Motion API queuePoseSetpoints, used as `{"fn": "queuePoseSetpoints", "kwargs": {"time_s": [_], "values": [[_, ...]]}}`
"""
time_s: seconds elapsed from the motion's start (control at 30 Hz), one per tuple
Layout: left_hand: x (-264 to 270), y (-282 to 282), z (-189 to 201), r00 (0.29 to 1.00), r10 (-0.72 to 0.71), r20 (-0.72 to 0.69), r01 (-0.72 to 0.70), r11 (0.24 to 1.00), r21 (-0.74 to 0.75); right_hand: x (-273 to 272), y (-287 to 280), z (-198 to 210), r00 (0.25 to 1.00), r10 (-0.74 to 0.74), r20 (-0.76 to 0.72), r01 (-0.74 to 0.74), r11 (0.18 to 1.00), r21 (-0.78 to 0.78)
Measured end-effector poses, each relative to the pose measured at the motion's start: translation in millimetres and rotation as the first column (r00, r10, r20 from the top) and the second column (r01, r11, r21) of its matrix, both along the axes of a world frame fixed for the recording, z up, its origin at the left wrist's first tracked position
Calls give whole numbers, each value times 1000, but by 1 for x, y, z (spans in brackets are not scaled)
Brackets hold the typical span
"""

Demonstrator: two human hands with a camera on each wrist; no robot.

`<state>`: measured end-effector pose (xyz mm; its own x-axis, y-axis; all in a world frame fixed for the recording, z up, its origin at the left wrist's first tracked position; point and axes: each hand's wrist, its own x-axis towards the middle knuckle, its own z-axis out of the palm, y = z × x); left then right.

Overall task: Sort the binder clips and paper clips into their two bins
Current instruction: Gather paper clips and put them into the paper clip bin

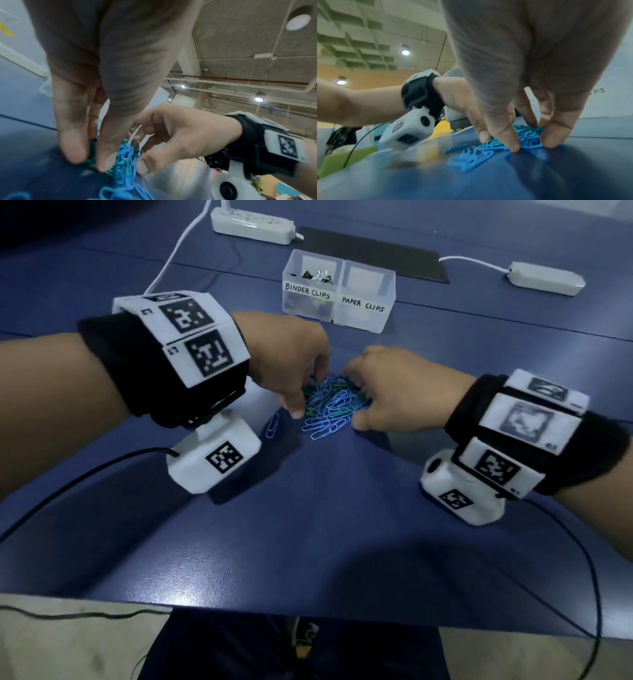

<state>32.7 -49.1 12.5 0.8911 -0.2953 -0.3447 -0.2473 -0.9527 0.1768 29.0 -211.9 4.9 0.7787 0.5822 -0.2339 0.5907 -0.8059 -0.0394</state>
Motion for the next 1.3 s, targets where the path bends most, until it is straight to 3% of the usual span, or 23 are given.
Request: {"fn": "queuePoseSetpoints", "kwargs": {"time_s": [0.17, 0.27, 0.33, 0.4, 0.5, 0.7, 0.93, 1.3], "values": [[-5, 5, 7, 997, 64, 32, -58, 987, -147, 15, -2, 6, 998, -68, 16, 65, 991, 116], [-17, 10, 18, 989, 136, 54, -120, 966, -230, 17, -8, 13, 999, 19, -27, -17, 997, 69], [-24, 9, 22, 986, 139, 93, -119, 974, -191, 19, -7, 14, 992, 107, -64, -106, 994, 22], [-30, 4, 21, 981, 88, 172, -79, 995, -61, 24, -2, 12, 982, 167, -84, -167, 986, 3], [-41, -10, 17, 982, 27, 188, -40, 997, 64, 30, 2, 9, 980, 180, -82, -176, 983, 51], [-44, -26, 6, 978, 14, 206, -21, 999, 32, 29, 3, 3, 978, 208, 33, -210, 952, 221], [-39, -21, 1, 962, 129, 243, -124, 992, -33, 29, 0, 3, 964, 221, 148, -253, 932, 259], [-39, -14, 0, 991, 43, 129, -49, 998, 46, 26, -24, 13, 999, 26, 43, -42, 895, 445]]}}
